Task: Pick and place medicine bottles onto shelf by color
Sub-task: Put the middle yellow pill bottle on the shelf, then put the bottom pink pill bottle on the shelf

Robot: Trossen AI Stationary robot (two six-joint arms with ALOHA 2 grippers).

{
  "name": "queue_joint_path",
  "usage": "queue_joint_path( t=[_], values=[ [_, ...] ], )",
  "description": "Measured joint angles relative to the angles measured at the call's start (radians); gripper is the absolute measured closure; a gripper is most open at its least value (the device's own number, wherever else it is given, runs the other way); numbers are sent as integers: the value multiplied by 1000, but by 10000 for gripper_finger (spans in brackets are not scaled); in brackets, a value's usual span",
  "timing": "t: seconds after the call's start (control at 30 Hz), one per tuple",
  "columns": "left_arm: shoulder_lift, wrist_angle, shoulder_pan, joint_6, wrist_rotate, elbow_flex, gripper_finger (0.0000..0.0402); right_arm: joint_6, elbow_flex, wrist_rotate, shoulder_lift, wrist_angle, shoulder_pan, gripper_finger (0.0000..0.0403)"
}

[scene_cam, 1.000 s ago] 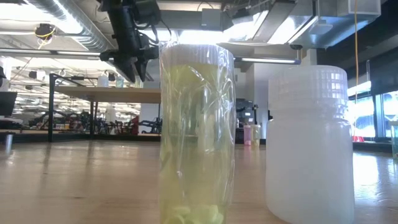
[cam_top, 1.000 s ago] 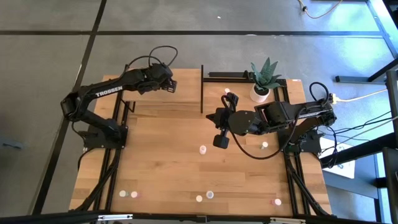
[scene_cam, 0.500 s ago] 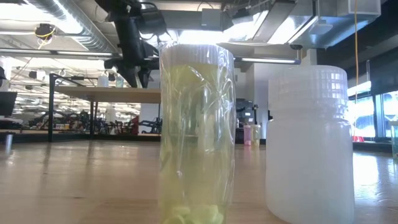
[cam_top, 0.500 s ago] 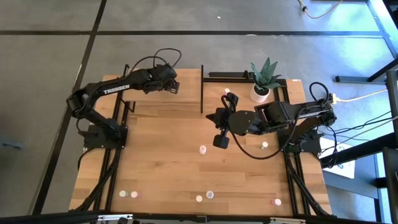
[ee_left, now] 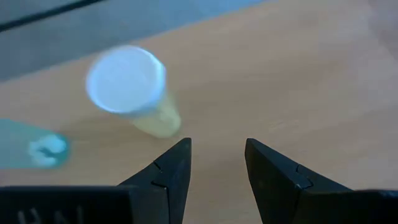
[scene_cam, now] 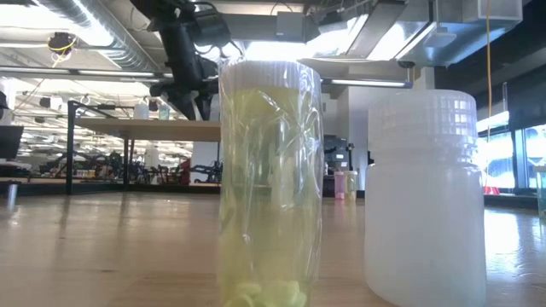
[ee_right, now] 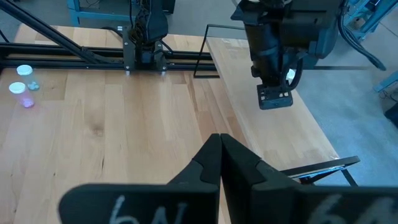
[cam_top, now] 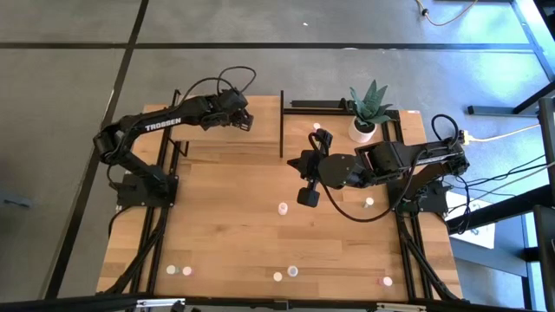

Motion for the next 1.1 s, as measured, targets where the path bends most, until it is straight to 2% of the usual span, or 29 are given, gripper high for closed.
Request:
queue_joint_path(
  t=[0.23, 0.5, 0.8, 1.1],
  values=[
    [-59, -80, -84, 25, 18, 0, 258, 0, 0, 0, 0, 0, 0, 395],
    [-224, -193, -244, 19, 17, 0, 258, 0, 0, 0, 0, 0, 1, 395],
    [-385, -290, -561, 42, 16, 0, 258, 0, 0, 0, 0, 0, 1, 395],
    [-399, -366, -887, -136, 23, 0, 258, 0, 0, -1, 0, 1, 1, 395]
  ],
)
